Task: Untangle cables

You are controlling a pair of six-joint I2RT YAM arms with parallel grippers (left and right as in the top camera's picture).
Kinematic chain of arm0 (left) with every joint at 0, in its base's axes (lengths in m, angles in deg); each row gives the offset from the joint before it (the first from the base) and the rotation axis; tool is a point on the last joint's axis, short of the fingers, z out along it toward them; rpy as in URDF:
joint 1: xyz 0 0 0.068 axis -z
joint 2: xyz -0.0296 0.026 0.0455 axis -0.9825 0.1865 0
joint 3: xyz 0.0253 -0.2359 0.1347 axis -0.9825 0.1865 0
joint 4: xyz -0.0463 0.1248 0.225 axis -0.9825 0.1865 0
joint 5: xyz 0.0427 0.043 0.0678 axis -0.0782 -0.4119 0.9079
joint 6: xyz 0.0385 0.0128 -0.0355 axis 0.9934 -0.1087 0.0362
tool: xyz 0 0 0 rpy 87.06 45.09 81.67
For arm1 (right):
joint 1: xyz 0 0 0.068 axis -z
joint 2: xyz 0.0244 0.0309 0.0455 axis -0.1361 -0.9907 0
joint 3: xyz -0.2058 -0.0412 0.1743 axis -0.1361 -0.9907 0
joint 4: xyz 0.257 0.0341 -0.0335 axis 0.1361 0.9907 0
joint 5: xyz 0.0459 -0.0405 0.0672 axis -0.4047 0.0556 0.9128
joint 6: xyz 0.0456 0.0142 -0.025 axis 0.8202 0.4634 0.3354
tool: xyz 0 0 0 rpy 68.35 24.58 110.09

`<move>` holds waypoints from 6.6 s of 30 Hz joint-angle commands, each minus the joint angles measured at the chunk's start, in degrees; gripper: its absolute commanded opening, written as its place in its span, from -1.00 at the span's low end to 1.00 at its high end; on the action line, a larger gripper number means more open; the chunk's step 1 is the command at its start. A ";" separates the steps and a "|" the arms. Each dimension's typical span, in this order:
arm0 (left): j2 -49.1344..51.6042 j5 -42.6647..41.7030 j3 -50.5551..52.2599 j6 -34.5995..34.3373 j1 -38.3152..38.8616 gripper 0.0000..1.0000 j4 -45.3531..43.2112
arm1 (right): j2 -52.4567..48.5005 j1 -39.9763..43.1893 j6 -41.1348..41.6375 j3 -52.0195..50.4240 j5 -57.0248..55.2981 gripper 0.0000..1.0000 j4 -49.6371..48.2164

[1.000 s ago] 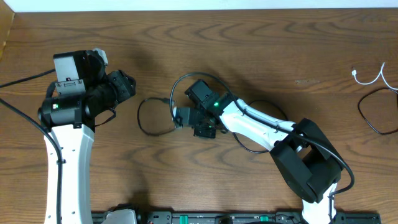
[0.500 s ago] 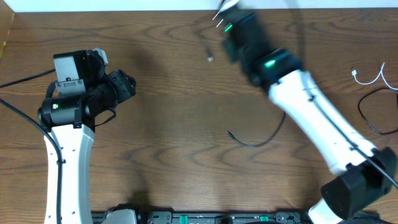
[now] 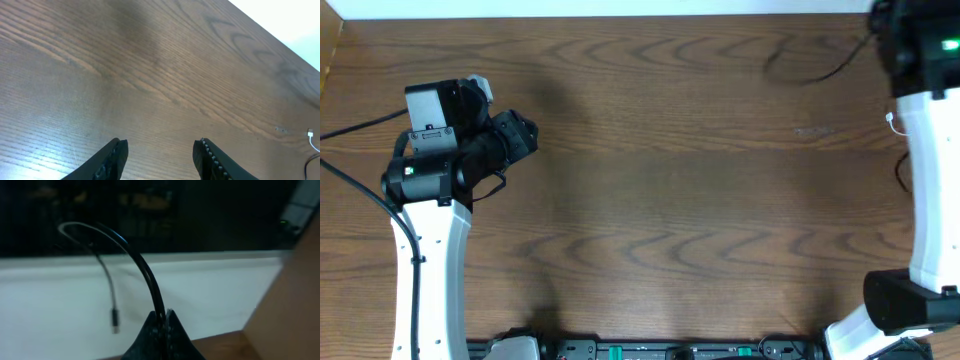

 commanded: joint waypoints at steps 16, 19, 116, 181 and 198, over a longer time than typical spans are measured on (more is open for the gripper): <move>0.44 -0.26 -1.11 -0.46 -0.28 -0.05 -0.61 | -18.18 24.04 1.73 0.61 8.44 -0.97 -1.49; 0.44 -0.28 -1.09 -0.46 -0.28 -0.05 -0.61 | -21.18 25.00 1.88 0.61 8.44 -0.97 -1.42; 0.44 -0.26 -1.09 -0.46 -0.24 0.98 1.53 | 82.34 4.68 -1.99 -102.92 30.36 0.99 -26.69; -6.14 8.02 1.18 -0.46 1.81 0.98 1.07 | 100.48 4.61 -2.01 -125.46 30.75 0.98 -25.90; -45.94 15.76 42.62 11.93 7.28 0.98 -34.51 | 100.48 4.61 -2.01 -125.46 30.75 0.98 -25.90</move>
